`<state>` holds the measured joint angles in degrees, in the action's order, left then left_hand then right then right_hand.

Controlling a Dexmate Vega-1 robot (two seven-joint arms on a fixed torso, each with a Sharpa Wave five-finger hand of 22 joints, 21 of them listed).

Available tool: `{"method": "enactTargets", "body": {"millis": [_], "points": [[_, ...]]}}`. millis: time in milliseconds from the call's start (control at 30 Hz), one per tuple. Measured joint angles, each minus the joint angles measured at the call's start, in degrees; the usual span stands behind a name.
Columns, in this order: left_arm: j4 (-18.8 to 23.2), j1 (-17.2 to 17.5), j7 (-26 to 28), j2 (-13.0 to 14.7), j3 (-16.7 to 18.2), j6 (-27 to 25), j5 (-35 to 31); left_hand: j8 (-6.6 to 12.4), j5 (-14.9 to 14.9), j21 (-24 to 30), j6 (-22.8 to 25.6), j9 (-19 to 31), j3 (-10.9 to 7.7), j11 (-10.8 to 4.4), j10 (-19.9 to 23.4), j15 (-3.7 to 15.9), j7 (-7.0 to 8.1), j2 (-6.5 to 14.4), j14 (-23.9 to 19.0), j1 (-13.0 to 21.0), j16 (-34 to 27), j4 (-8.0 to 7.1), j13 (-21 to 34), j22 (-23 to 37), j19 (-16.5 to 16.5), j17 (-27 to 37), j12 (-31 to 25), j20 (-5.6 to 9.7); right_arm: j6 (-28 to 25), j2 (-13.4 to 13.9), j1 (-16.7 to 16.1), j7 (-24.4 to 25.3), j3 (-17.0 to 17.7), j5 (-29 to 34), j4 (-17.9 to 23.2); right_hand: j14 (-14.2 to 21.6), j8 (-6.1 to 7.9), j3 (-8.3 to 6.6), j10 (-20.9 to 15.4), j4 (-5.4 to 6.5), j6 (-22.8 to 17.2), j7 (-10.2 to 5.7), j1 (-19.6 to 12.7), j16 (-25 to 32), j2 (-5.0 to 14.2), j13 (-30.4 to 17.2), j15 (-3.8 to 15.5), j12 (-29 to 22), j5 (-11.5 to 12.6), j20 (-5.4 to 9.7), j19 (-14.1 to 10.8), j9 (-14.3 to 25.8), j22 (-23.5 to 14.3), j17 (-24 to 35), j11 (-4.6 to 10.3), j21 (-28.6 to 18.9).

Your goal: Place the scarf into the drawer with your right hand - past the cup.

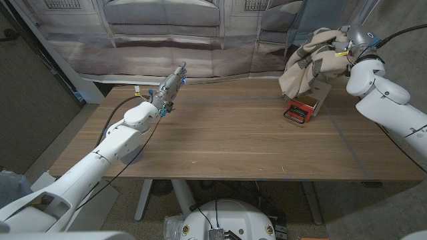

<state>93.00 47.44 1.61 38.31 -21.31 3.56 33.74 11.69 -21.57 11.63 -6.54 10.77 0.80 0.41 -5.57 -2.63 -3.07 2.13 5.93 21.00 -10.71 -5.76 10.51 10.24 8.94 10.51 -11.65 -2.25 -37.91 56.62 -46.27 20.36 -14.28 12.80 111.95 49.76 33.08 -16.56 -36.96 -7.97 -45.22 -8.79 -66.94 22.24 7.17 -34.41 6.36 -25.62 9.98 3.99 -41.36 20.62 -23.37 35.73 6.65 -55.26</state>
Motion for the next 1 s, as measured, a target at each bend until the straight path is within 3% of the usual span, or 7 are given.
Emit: {"method": "enactTargets", "body": {"millis": [433,1000], "points": [[-0.1,0.0,-0.1,-0.2,-0.2,-0.1,-0.1,0.00,0.0,0.0,0.0,0.0,0.24,0.00,0.0,-0.30,0.00,0.2,0.3,0.2,0.0,0.24,0.0,0.0,0.0,0.0,0.0,0.00,-2.9,1.6,-0.6,0.9,-0.8,-0.4,0.3,0.0,-0.04,0.01,-0.1,0.00,0.0,0.00,0.0,0.0,0.00,-0.3,-0.02,0.3,0.0,0.10,0.1,0.2,0.0,0.3,0.09,-0.6],[0.8,1.3,0.7,0.3,0.3,-0.1,0.0,0.00,0.0,0.0,0.1,0.0,0.47,0.00,0.0,-0.30,0.11,0.2,0.3,0.2,0.0,0.00,0.0,0.0,0.0,0.0,0.0,0.00,-6.6,2.1,4.0,-0.7,-7.7,3.0,-2.1,0.0,-0.20,-0.23,-0.7,0.26,0.0,0.00,-0.2,-0.2,-0.15,-0.8,-0.03,0.3,-0.1,0.00,0.8,0.1,0.6,0.5,0.11,-1.5]]}}
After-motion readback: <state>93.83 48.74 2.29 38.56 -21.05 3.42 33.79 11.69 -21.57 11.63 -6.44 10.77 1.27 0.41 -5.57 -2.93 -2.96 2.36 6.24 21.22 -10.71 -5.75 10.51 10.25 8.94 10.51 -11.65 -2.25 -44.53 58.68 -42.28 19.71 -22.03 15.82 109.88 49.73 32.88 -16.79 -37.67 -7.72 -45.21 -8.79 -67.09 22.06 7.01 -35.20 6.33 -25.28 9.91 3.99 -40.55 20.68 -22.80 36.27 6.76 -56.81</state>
